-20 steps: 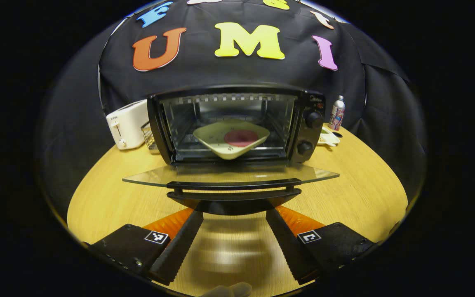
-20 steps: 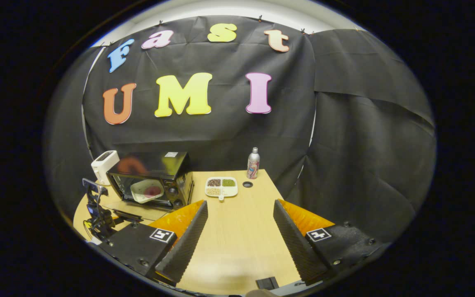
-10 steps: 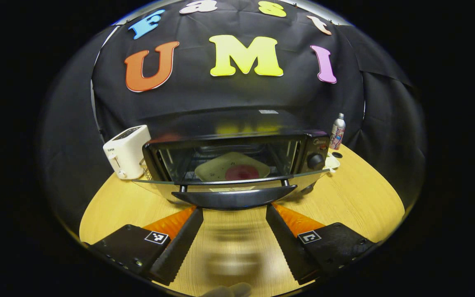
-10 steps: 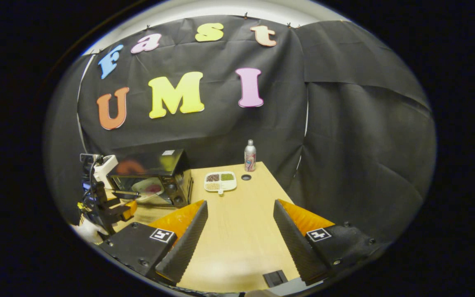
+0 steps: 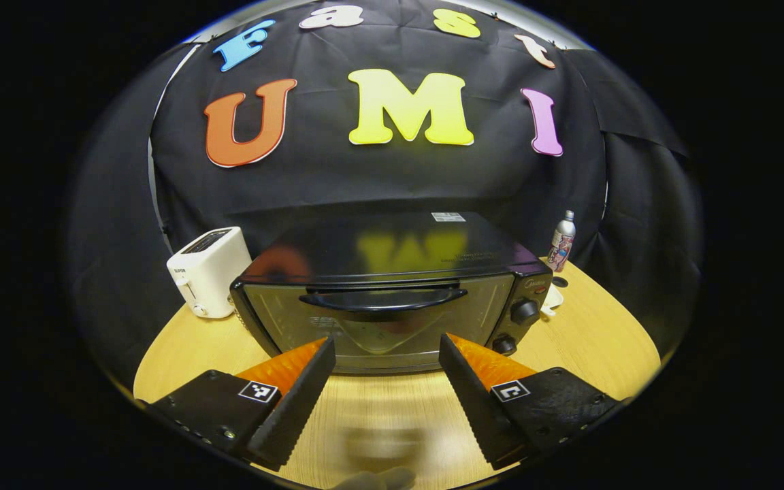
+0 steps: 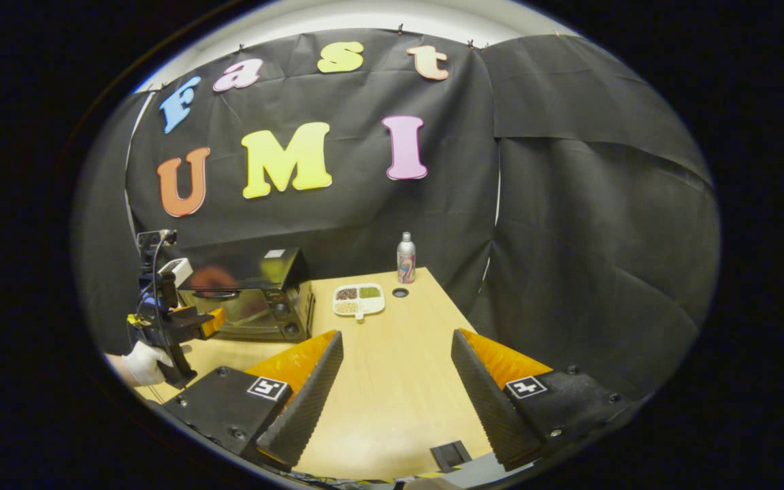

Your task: Open the electric oven with the left hand, put the food in, and close the electric oven.

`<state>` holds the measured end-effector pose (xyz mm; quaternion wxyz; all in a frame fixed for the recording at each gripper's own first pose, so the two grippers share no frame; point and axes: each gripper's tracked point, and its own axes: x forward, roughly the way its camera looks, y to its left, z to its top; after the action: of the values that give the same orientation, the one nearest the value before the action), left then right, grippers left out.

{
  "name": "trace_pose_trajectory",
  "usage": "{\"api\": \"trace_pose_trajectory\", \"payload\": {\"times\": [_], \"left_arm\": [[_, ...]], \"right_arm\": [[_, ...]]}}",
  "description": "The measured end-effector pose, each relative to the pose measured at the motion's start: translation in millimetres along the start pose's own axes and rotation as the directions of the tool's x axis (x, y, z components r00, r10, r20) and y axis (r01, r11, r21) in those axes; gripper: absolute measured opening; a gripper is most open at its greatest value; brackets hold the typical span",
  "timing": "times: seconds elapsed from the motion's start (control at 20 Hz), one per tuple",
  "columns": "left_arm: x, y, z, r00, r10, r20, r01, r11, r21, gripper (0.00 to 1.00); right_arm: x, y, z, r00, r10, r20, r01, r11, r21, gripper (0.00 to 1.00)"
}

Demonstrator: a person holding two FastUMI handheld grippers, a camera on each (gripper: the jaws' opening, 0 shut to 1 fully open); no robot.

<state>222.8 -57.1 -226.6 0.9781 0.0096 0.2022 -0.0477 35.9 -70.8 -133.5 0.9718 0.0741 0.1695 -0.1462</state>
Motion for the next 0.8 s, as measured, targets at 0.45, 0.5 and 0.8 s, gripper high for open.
{"api": "trace_pose_trajectory", "payload": {"times": [0.45,0.5,0.8], "left_arm": [[-103,10,71,0.982,-0.034,0.188,0.035,0.999,0.0,0.98],[-121,11,87,0.972,-0.04,0.23,0.04,0.999,0.004,0.98],[-234,20,137,0.931,0.002,0.366,-0.006,1.0,0.009,0.98]], "right_arm": [[-31,32,50,0.994,0.051,0.1,-0.05,0.999,-0.01,0.97],[-38,38,60,0.99,0.059,0.127,-0.058,0.998,-0.014,1.0],[-78,53,108,0.956,0.134,0.262,-0.133,0.991,-0.021,0.97]]}}
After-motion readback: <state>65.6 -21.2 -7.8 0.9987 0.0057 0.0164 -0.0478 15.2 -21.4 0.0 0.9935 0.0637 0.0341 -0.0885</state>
